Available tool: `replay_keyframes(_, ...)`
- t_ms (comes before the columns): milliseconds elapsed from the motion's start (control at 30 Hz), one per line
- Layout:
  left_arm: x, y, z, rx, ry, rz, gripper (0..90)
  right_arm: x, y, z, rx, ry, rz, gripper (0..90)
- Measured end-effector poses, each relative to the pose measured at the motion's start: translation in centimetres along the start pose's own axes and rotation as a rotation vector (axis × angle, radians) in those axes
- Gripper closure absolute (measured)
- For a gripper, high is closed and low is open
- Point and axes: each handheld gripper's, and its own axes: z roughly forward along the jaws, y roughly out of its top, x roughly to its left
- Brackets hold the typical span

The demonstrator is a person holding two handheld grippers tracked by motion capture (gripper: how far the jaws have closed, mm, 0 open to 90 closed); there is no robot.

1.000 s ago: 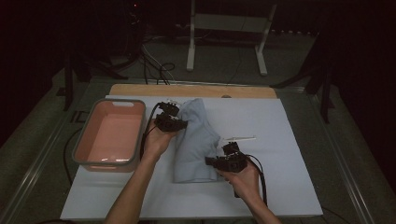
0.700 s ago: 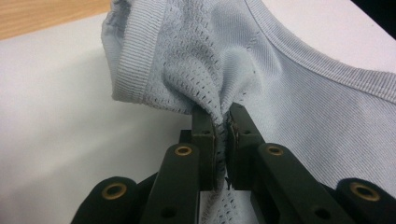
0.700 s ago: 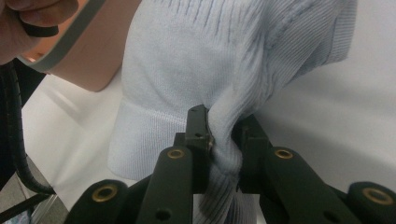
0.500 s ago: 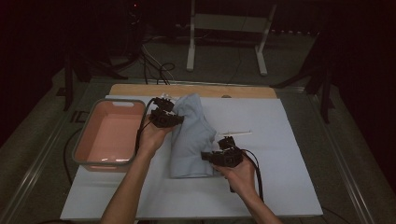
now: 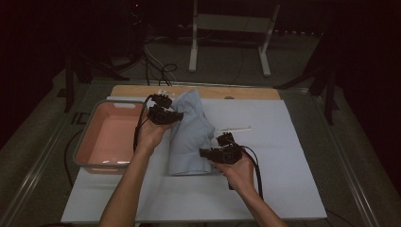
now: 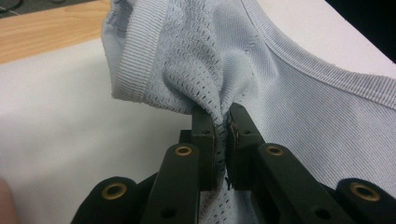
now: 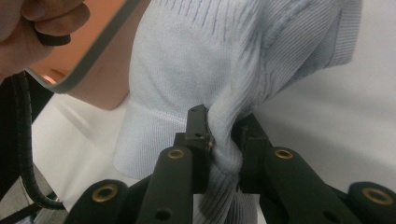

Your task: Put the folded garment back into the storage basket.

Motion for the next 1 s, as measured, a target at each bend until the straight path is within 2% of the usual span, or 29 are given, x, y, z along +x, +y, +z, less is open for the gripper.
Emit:
replay_keyframes(100,0.2,0.2,-0.3,-0.005,-0.001,0.001,84.8,0.1,0.3,0.1,-0.007,0.010,0.010,78.4)
replay_keyframes(433,1.0,0.6,-1.1,-0.025,-0.004,-0.003,84.8,0.7,1.1,0.5,-0.016,0.018,0.001,78.4)
replay_keyframes(700,1.4,1.0,-1.6,-0.018,0.007,0.007,84.8,1.3,1.6,1.0,-0.015,0.012,-0.010,78.5)
replay_keyframes(1000,1.9,1.4,-2.2,-0.019,0.018,0.014,84.8,2.1,2.3,1.4,-0.025,0.029,-0.015,78.4)
